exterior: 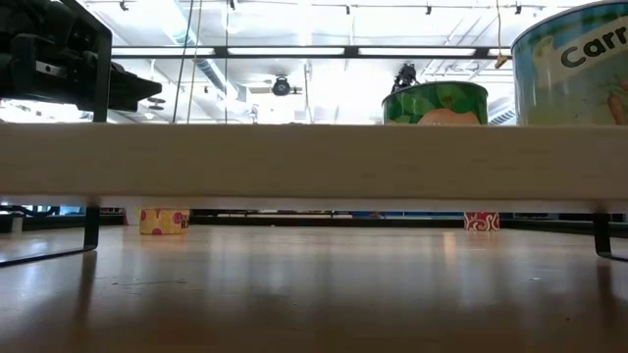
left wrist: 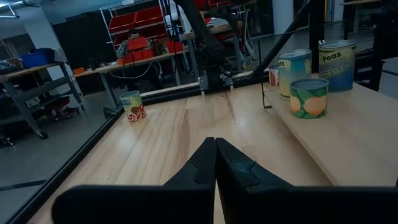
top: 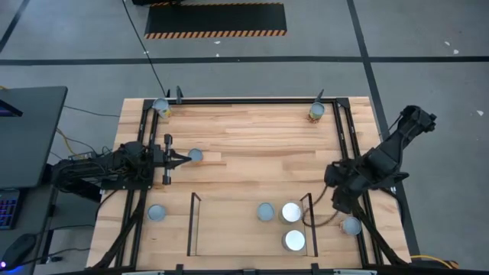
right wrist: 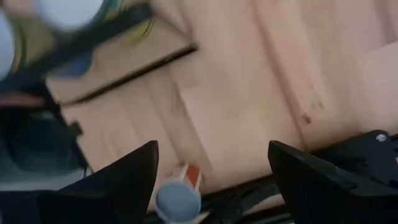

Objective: Pick and place cans onto a shelf
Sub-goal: Put the canned tomatoes on the shelf

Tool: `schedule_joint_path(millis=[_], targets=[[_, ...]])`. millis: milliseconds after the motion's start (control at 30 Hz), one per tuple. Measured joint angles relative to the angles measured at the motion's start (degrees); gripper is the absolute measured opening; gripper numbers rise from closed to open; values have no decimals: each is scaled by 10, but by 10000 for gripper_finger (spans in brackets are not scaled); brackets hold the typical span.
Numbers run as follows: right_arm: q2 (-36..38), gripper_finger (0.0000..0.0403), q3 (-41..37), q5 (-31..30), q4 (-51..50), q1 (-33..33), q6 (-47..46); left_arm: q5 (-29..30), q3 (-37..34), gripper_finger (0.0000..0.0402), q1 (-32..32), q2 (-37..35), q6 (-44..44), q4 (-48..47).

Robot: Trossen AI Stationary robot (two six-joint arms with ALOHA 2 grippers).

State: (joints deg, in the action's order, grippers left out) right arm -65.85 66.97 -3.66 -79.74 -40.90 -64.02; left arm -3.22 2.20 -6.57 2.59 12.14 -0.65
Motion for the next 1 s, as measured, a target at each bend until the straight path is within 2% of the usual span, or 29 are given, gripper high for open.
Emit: schedule_joint_path(millis=[133, 367, 500, 600, 733, 1000], targets=[[-12, 321, 0, 3, 2, -58, -17, 0, 0, 11, 0, 0, 0, 0], [-42, 374, -1, 31, -1, -144, -116, 0, 0, 11, 0, 0, 0, 0], [-60, 396, -32, 37, 70, -187, -163, 0, 0, 11, 0, 0, 0, 0], [-75, 398, -76, 38, 140, -208, -200, 0, 0, 11, 0, 0, 0, 0], [-105, 397, -120, 39, 201, -229, -198, 0, 0, 11, 0, 0, 0, 0], [-184, 394, -128, 50, 189, -253, -106, 0, 0, 11, 0, 0, 0, 0]])
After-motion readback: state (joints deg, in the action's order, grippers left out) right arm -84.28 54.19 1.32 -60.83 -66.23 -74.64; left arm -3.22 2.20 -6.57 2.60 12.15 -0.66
